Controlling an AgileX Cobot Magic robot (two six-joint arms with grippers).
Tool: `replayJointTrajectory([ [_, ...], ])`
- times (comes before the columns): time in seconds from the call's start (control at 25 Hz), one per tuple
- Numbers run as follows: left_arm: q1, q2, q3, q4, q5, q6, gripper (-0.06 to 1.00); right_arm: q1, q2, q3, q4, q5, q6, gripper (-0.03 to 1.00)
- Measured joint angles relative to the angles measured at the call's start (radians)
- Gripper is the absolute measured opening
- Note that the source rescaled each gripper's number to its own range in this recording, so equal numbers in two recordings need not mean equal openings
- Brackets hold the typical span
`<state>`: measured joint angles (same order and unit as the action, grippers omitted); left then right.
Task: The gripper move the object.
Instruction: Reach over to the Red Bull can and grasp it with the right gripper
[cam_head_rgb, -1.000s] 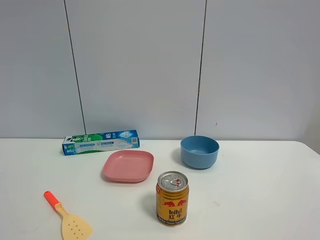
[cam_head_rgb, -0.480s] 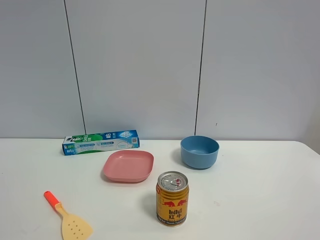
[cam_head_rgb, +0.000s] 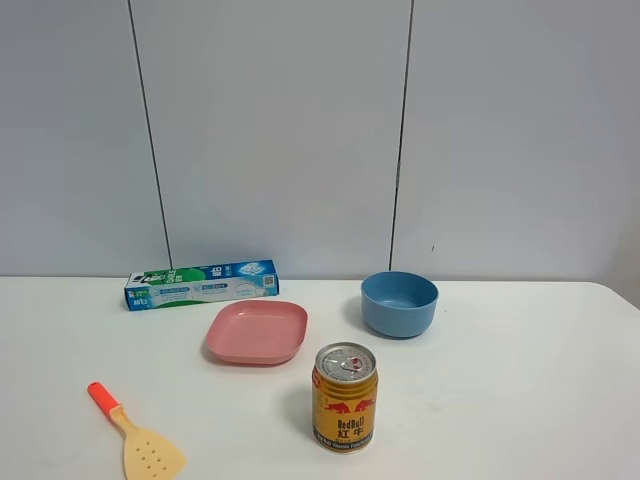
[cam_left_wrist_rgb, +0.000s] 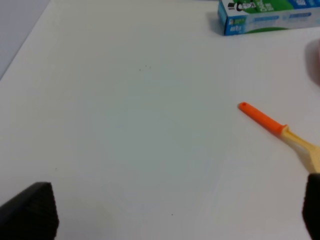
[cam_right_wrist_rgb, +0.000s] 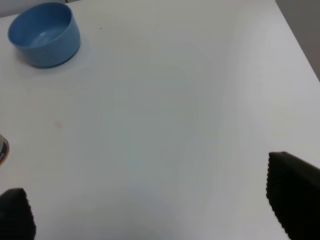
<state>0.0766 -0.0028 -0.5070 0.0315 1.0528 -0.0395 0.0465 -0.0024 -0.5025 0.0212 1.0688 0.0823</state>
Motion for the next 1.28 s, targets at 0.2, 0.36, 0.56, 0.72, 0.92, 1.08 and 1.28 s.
replayJointTrajectory([
  [0.2,0.000,0.000,0.000,0.000,0.000,0.000,1.00,0.000,0.000,0.000,0.063,0.000,-0.008,0.97],
  [0.36,0.000,0.000,0.000,0.000,0.000,0.000,1.00,0.000,0.000,0.000,0.111,-0.001,-0.010,0.96],
  [0.56,0.000,0.000,0.000,-0.001,0.000,0.000,1.00,0.000,0.076,-0.056,0.117,0.033,-0.056,0.96],
  [0.72,0.000,0.000,0.000,-0.001,0.000,0.000,1.00,0.000,0.215,-0.174,0.133,0.038,-0.122,0.96],
  [0.92,0.000,0.000,0.000,-0.001,0.000,0.000,1.00,0.000,0.440,-0.356,0.231,0.057,-0.131,0.96],
  [1.08,0.000,0.000,0.000,-0.001,0.000,0.000,1.00,0.000,0.632,-0.488,0.325,0.117,-0.156,0.96],
  [1.28,0.000,0.000,0.000,-0.001,0.000,0.000,1.00,0.000,0.859,-0.621,0.352,0.144,-0.259,0.96],
])
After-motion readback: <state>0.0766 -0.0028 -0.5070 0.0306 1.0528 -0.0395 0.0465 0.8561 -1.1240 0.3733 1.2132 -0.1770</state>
